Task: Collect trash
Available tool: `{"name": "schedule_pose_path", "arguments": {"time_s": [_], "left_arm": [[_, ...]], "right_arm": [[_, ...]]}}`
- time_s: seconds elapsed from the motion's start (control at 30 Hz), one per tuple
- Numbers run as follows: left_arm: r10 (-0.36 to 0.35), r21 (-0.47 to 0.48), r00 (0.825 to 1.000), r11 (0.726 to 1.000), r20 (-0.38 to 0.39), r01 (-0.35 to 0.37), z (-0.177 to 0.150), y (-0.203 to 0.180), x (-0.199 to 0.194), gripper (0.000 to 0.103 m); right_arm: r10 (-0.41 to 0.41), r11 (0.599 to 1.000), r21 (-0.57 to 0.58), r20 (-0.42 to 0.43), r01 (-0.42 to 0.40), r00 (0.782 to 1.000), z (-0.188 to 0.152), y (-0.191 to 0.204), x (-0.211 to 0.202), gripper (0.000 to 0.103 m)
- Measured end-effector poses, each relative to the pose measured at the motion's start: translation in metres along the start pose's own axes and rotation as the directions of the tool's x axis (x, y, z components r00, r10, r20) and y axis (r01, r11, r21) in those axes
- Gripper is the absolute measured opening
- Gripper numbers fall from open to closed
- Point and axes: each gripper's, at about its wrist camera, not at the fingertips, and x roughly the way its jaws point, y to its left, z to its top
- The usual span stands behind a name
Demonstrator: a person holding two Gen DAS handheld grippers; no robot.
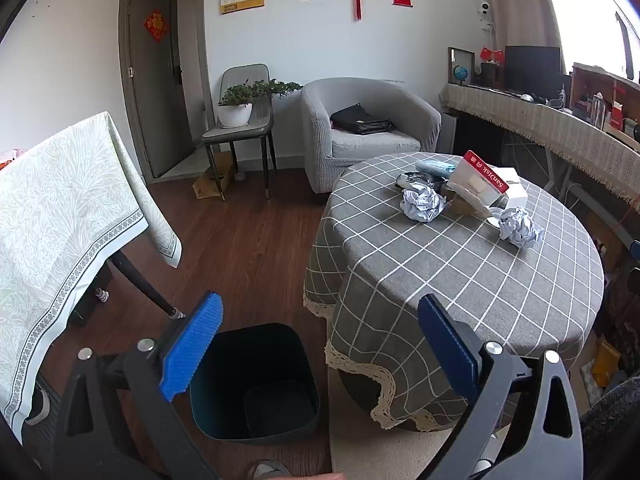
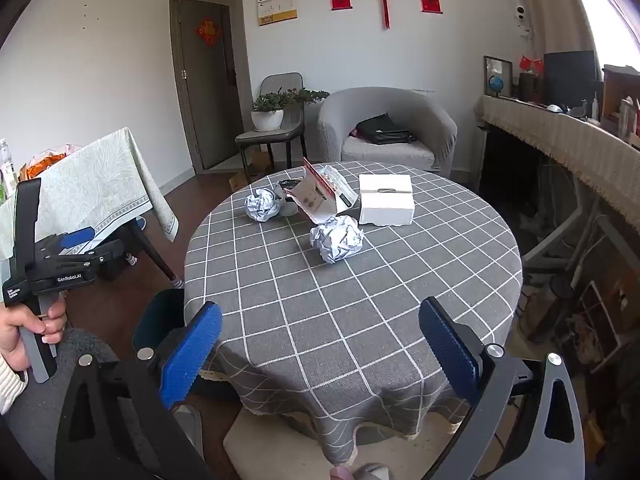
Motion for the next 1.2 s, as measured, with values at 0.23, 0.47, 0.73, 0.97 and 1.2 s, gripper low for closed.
{"name": "schedule_pose_path", "arguments": {"time_s": [0.23, 0.47, 0.73, 0.97, 1.2], "left_arm": [[0.001, 0.005, 1.0, 1.0, 0.004, -0.001, 0.0003, -0.005, -0.0011, 0.1], [-0.007, -0.003, 1.0, 1.0, 0.002, 0.007, 0.0001, 0.0, -0.0026, 0.1], [-0.004, -0.005, 1.0, 1.0, -0.001, 0.004, -0.003, -0.0046, 0.0052, 0.1], [-0.005, -0.004, 1.0, 1.0, -0.003, 0.005, -0.0026, -0.0019, 0.0024, 0.1], [-0.004, -0.004, 1.0, 1.0, -0.004, 0.004, -0.0026, -0.0024, 0.0026, 0.1]], "right_arm": [[0.001, 1.0, 0.011, 0.004, -0.001, 1.0, -0.0003, -0.0008, -0.0007, 0.1], [0.001, 1.0, 0.001, 0.001, -0.001, 1.0, -0.0003, -0.0001, -0.0009, 0.1], [0.001, 1.0, 0.001, 0.002, -0.001, 1.0, -0.0002, 0.0, -0.0016, 0.1], [0.0, 1.0, -0.001, 0.002, 0.0, 1.0, -0.0001, 0.0007, -0.0019, 0.1], [-0.001, 1.0, -0.001, 0.002, 0.001, 1.0, -0.0004, 0.0006, -0.0021, 0.1]]}}
